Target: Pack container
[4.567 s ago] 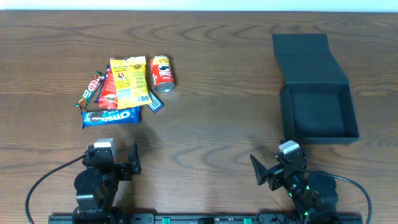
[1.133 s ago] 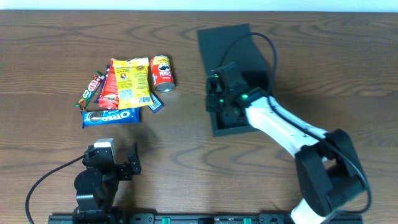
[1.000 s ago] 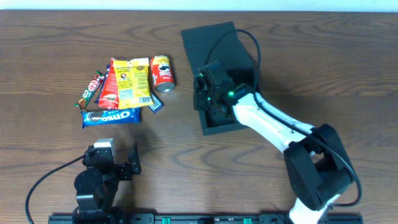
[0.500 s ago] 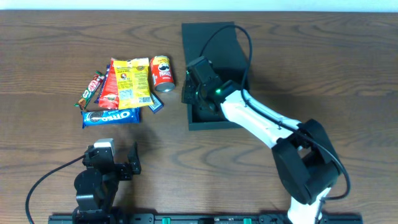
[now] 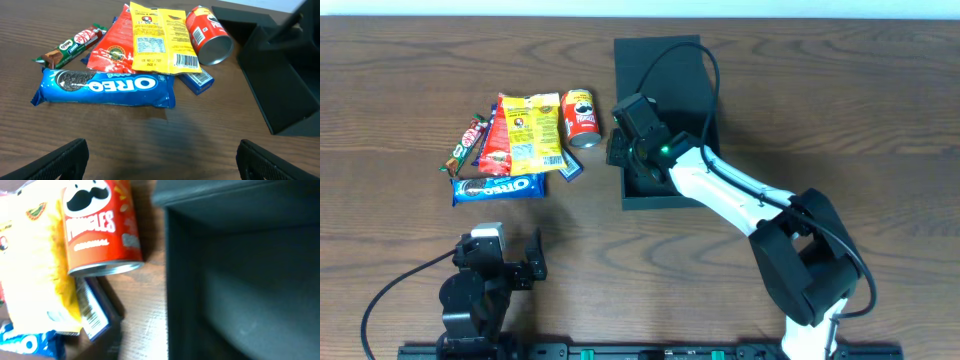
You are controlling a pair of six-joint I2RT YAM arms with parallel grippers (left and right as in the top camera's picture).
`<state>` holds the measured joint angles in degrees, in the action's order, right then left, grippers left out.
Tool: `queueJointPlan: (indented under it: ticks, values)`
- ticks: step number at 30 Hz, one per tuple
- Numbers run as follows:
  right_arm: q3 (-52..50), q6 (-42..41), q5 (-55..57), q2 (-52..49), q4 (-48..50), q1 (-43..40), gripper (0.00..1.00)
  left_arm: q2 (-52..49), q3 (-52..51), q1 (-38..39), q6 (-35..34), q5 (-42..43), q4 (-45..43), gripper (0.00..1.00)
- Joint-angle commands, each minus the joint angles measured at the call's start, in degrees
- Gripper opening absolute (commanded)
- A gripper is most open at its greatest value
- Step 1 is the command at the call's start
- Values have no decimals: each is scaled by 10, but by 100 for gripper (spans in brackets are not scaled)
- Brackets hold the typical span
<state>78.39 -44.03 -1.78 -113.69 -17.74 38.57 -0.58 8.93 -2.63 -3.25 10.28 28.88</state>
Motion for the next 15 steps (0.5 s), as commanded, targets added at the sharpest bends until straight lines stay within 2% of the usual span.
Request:
queueJointPlan:
  ticks: [1, 4, 8, 13, 15]
  values:
    - [26, 38, -29, -4, -7, 3, 99, 4, -9, -3, -9, -2, 0, 95]
    - [61, 91, -71, 8, -44, -1, 99, 4, -9, -3, -9, -2, 0, 95]
    - [103, 164, -60, 46, -89, -8, 99, 4, -9, -3, -9, -2, 0, 95]
    - [118, 273, 87, 123, -148, -45, 99, 4, -9, -3, -9, -2, 0, 95]
    - [118, 291, 134, 143, -194, -75, 99, 4, -9, -3, -9, -2, 0, 95]
